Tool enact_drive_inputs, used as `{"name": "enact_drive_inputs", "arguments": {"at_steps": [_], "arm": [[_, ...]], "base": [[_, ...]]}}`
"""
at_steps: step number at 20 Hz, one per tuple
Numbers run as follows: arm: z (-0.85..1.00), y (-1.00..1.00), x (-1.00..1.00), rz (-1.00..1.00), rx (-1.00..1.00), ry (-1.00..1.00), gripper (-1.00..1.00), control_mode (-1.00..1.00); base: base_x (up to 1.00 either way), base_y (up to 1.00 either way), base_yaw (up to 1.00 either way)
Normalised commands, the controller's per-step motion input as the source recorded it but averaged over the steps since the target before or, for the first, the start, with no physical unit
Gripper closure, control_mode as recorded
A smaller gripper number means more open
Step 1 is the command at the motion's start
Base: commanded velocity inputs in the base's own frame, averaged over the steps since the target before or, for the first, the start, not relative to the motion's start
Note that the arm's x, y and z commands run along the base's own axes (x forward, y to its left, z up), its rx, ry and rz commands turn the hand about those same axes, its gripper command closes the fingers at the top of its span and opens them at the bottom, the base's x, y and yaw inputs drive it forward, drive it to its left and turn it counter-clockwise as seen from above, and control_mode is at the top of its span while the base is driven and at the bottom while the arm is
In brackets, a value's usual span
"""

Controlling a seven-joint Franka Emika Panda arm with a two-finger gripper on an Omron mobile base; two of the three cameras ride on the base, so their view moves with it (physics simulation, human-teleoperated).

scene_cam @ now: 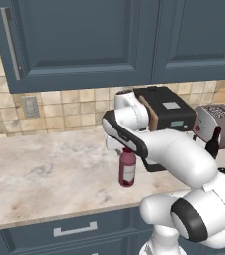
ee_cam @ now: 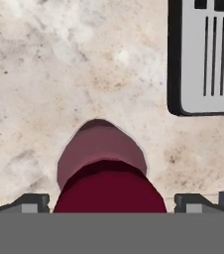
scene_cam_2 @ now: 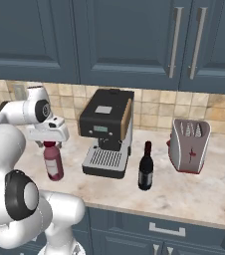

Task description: There is a wine glass and glass cup on the dining counter. Place the wine bottle next to the wine glass and the juice bottle next to the glass cup.

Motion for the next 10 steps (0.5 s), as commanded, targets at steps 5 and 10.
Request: {"name": "enact_drive_inputs", "arguments": {"at_steps": [5,10], "arm": [[-0.11,0.0,0.0,0.0,0.0,0.0,1.0,-1.0],[-0.02,-0.03,-0.01,0.0,0.0,0.0,1.0,-1.0]], "base": [[0.0,0.0,0.0],[0.0,0.0,0.0]]}}
